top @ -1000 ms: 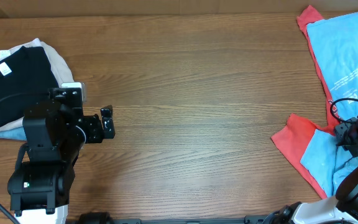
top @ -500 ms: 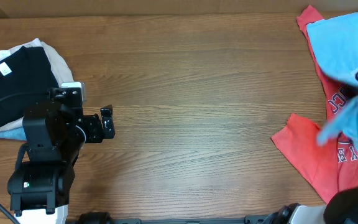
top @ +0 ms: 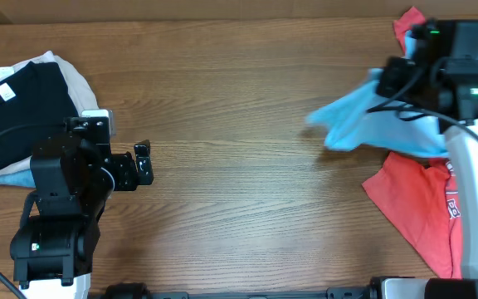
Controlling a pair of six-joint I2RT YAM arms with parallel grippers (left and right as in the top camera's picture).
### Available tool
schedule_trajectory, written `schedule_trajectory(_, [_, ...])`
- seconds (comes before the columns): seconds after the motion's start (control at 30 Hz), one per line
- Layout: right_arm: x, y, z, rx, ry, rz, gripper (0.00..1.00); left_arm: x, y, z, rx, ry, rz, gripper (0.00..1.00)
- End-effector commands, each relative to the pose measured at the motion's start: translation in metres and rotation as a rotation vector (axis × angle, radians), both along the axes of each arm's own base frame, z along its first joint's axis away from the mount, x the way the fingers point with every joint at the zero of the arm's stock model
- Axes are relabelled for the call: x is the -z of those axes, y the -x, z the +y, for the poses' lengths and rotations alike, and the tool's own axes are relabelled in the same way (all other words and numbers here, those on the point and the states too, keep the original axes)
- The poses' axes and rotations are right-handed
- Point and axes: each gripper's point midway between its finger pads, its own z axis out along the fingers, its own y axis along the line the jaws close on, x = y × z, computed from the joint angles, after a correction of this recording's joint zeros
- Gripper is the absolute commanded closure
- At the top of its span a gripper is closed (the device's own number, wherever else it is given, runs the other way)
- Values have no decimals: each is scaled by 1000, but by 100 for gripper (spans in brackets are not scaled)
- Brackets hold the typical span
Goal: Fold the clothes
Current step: 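Drag the light-blue t-shirt leftward toward the table center with right gripper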
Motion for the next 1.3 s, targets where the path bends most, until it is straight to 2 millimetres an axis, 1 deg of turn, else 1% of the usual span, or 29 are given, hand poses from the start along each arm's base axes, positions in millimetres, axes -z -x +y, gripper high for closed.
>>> schedule_trajectory(0.0, [-15, 1, 43, -125, -15, -56, 96, -12, -2, -1, 15, -1, -31, 1])
schedule_trajectory(0.03, [-16, 2, 57, -160, -17, -63, 96, -12, -2, -1, 15, -1, -31, 0])
schedule_trajectory(0.13, [-16, 5, 88, -236, -20, -72, 96, -12, -2, -1, 15, -1, -31, 0])
schedule_trajectory(0.27, [-7, 9, 125, -324, -21, -58, 96, -12, -2, -1, 15, -1, -31, 0])
schedule_trajectory(0.37, [1, 7, 147, -372, -22, -56, 96, -12, -2, -1, 15, -1, -31, 0])
schedule_trajectory(0.53, [10, -2, 181, -445, -27, -83, 96, -12, -2, -1, 15, -1, -31, 0])
schedule_trajectory(0.6, [13, 0, 201, -542, -34, -104, 96, -12, -2, -1, 15, -1, -31, 0])
schedule_trajectory(0.67, [14, 2, 214, -614, -39, -125, 96, -12, -2, -2, 16, 0, -30, 0])
schedule_trajectory(0.8, [7, -6, 218, -617, -42, -171, 96, -12, -3, -2, 17, 1, -33, 0])
schedule_trajectory(0.83, [4, -8, 219, -618, -43, -188, 94, -13, -3, -2, 17, 1, -35, 0])
schedule_trajectory(0.87, [0, -12, 220, -615, -42, -209, 79, -13, -3, -2, 17, 1, -38, 0])
schedule_trajectory(0.9, [-2, -15, 219, -608, -39, -226, 55, -13, -3, -2, 16, 2, -39, 0])
schedule_trajectory(0.93, [-4, -19, 217, -593, -28, -241, 48, -14, -4, -2, 12, 8, -41, 0])
schedule_trajectory(0.97, [-6, -23, 213, -573, -12, -252, 45, -14, -5, -2, 5, 17, -41, 0])
schedule_trajectory(1.0, [-5, -28, 207, -541, 16, -260, 33, -14, -6, -2, -1, 25, -43, 0])
schedule_trajectory(1.03, [-5, -32, 200, -506, 45, -262, 14, -13, -9, -2, -5, 33, -40, 0])
schedule_trajectory(1.07, [-3, -36, 191, -456, 70, -256, 1, -12, -11, -3, -3, 37, -35, 0])
schedule_trajectory(1.17, [-2, -42, 163, -318, 132, -233, 0, -2, -17, -6, 10, 41, -1, 0])
schedule_trajectory(1.27, [-5, -40, 134, -189, 160, -208, 0, 14, -26, -19, 53, 41, 57, 0])
